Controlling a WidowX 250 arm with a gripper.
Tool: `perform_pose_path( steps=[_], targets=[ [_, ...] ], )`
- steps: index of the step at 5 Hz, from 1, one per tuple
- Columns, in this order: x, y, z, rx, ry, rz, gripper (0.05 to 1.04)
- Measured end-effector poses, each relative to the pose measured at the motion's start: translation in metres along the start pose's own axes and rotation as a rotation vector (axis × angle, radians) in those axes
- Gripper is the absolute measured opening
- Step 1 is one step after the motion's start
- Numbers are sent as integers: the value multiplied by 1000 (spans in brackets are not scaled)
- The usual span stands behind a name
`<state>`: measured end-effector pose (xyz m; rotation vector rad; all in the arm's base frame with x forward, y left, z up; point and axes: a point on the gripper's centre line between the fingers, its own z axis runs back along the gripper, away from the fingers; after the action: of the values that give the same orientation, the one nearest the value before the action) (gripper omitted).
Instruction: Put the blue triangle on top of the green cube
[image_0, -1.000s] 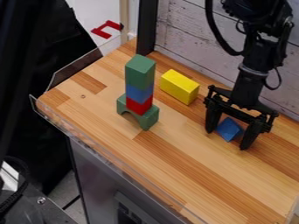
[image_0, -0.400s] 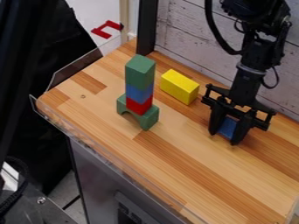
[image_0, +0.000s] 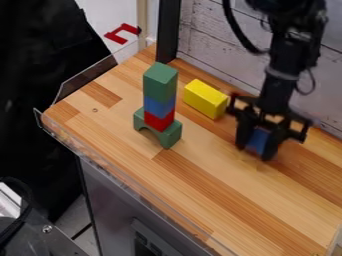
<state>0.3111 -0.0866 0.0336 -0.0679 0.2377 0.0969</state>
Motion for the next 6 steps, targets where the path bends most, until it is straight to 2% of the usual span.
perform_pose_path(
  steps=[1,3,4,5,6],
  targets=[
    [-15,5,51,-27,-84,26,482],
    [-59,38,116,-56,-134,113,482],
    [-76,59,136,-73,-145,165,482],
    [-88,72,140,-58,-122,190,482],
    [-96,82,135,-54,-107,205,482]
  ],
)
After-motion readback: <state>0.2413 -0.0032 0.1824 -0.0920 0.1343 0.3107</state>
